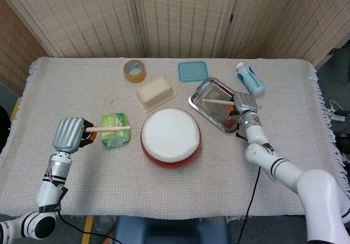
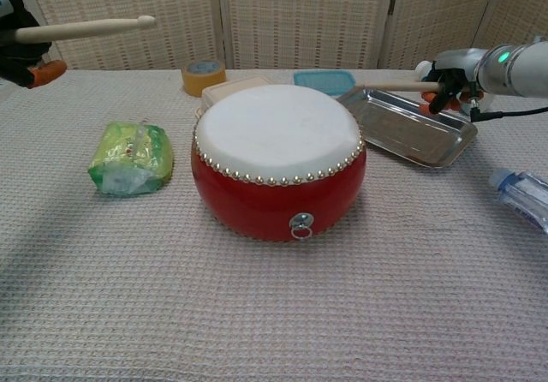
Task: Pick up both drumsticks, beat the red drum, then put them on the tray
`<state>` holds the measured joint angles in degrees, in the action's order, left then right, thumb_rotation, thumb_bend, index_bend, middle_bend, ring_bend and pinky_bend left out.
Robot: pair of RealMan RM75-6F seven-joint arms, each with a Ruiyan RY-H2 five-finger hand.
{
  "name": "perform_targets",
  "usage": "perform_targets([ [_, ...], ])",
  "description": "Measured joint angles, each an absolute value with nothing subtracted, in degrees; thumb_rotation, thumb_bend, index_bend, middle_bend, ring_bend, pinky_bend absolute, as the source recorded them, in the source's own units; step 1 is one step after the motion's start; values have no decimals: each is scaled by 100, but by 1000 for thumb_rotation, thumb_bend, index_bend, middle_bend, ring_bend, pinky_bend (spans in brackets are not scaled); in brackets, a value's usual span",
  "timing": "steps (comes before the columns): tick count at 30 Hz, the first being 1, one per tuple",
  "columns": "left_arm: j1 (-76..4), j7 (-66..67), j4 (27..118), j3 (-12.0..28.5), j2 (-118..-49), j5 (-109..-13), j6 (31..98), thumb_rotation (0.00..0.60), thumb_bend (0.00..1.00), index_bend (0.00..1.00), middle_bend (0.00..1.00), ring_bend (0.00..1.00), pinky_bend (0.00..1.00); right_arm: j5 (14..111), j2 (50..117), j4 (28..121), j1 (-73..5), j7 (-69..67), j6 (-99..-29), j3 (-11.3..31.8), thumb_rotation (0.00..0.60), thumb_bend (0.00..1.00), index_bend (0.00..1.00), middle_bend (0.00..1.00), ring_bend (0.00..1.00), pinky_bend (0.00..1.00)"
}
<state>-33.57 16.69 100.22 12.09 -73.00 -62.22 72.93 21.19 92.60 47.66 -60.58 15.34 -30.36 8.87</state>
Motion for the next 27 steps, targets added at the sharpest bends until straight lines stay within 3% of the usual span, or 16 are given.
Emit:
perform_targets([
  [5, -3295, 1566, 10040, 1221, -7262, -6252, 7271, 600, 489, 1000, 1000, 1000, 1000, 1820, 9627, 4222, -6180, 1632, -2802, 1023, 600, 410, 569, 596, 541, 823],
  [12, -3244, 1490, 10030, 1241, -7221, -6267, 7232, 600, 489, 1000, 1000, 1000, 1000, 1726, 10025, 3585, -6233, 1579, -2491, 1231, 600, 409, 446, 489, 443, 740],
  [18, -3202, 1406, 9979, 1260, -7196, -6271, 7184, 600, 489, 1000, 1000, 1000, 1000, 1544, 10258, 3019, -6253, 1318, -2163, 1552, 600, 403, 142, 309, 248, 551],
  [22, -3174, 1367, 9965, 1265, -7190, -6317, 7177, 600, 489, 1000, 1000, 1000, 1000, 1509, 10462, 2503, -6295, 1263, -1899, 1677, 600, 295, 31, 235, 160, 454],
  [27, -3152, 1339, 9937, 1290, -7196, -6340, 7170, 600, 490, 1000, 1000, 1000, 1000, 1536, 10656, 2081, -6354, 1145, -1555, 1891, 600, 137, 3, 217, 129, 423],
])
